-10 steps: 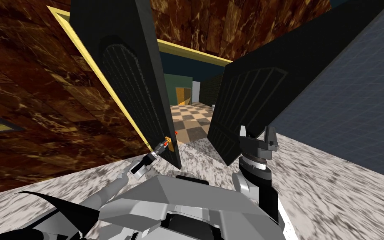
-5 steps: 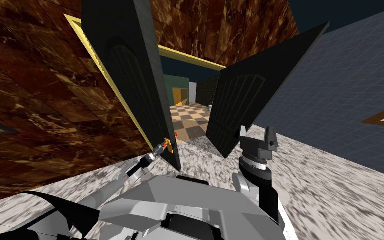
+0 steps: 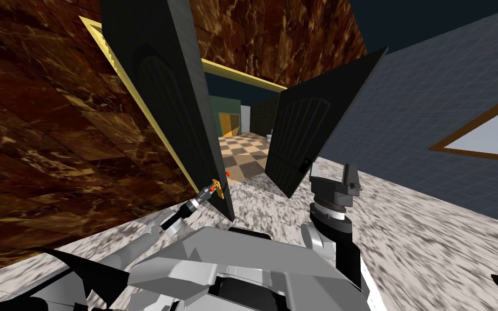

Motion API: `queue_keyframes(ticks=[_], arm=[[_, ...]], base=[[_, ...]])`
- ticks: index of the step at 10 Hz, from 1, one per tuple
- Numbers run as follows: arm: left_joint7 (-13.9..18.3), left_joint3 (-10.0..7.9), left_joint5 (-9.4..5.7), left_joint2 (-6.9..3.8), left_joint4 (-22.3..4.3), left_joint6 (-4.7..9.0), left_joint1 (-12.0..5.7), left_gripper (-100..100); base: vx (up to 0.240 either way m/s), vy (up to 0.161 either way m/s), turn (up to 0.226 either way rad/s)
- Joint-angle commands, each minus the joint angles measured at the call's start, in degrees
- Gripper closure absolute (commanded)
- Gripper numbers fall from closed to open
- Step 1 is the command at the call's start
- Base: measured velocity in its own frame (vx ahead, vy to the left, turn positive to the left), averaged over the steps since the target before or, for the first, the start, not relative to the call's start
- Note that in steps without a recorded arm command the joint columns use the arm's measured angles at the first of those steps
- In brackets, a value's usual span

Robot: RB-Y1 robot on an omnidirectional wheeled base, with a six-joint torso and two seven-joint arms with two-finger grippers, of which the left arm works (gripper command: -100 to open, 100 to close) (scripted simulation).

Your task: Pull the door open

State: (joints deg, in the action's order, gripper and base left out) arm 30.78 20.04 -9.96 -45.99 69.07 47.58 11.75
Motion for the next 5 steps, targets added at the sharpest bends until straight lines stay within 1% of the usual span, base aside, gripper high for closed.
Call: queue_keyframes(ticks=[1, 2, 3, 4, 5], arm=[[0.2, 0.29, 0.04, -0.47, -0.5, 0.91, 0.20, 100], [0.5, 0.53, 0.04, -0.87, -0.9, 1.71, 0.21, 100], [0.6, 0.65, 0.04, -1.07, -1.1, 2.12, 0.21, 100], [0.9, 0.89, 0.04, -1.47, -1.4, 2.92, 0.22, 100], [1.0, 1.00, 0.04, -1.66, -1.6, 3.32, 0.23, 100]], base=[[-0.163, 0.125, -0.110], [-0.157, 0.096, -0.113], [-0.153, 0.087, -0.108], [-0.198, 0.129, -0.145], [-0.158, 0.140, -0.125]])
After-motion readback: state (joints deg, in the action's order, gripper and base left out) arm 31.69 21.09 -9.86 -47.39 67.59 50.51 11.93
